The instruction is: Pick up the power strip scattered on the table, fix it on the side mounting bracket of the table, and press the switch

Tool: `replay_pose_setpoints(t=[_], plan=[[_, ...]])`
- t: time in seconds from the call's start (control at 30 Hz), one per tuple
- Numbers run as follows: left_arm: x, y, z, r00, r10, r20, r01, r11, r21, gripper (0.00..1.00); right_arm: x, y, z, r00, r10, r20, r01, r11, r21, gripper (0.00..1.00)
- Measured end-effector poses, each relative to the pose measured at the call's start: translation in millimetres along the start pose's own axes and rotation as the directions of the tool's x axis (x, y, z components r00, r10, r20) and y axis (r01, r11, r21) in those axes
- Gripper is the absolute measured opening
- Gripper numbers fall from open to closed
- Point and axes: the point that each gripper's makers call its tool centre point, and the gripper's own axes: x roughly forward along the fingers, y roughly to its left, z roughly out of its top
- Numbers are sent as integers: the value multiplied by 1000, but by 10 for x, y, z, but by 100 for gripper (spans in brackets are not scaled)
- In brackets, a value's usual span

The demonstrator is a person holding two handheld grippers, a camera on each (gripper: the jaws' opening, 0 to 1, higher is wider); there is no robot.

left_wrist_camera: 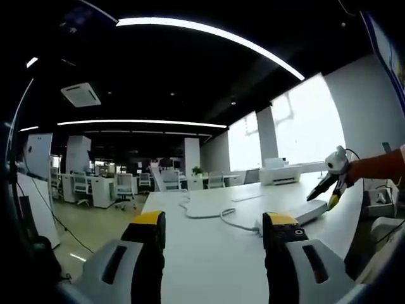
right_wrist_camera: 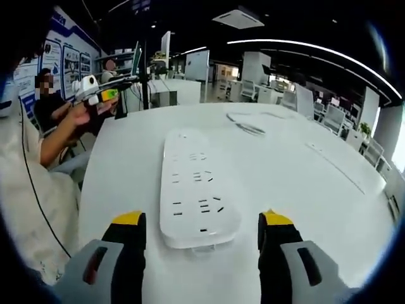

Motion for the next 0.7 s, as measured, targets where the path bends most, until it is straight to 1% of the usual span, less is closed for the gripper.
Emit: replay_pose_setpoints(t=[0.13,0.43,0.6,0.7], plan=[[-4,5,5,1000,0,0,0,1000,0,66,29,31,-12,1000,2,-4,-2,1000,6,65],[4,-14,3,1000,-2,-1,2,1000,1,66,61,85,-1,1000,10,8,-10,1000,16,62],[14,-27,-5,1000,-5,-2,5,1000,0,66,90,115,7,999,19,32,-20,999,27,60],[23,-46,-11,1000,-8,-4,8,1000,1,66,112,121,-7,999,22,30,-22,999,23,60]])
